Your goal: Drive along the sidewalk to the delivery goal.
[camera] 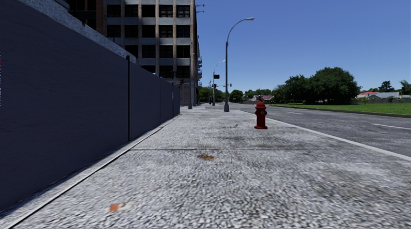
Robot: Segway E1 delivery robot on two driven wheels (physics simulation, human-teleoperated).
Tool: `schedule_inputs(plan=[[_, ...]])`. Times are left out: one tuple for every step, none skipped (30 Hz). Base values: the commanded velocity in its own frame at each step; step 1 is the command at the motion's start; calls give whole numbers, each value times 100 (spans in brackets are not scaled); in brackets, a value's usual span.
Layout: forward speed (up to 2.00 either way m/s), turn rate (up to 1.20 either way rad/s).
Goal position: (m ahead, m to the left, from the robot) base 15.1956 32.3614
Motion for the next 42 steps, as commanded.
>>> schedule_inputs(plan=[[200,0],[200,0],[200,0],[200,0],[200,0],[200,0],[200,0],[200,0],[200,0],[200,0],[200,0],[200,0],[200,0],[200,0],[200,0],[200,0],[200,0],[200,0],[199,0],[198,0],[198,0],[198,0],[198,0],[198,0],[198,0],[200,0],[200,0],[200,0],[200,0],[200,0],[200,0],[200,0],[200,0],[200,0],[200,0],[200,0],[200,0],[200,0],[200,0],[200,0],[200,0],[200,0]])
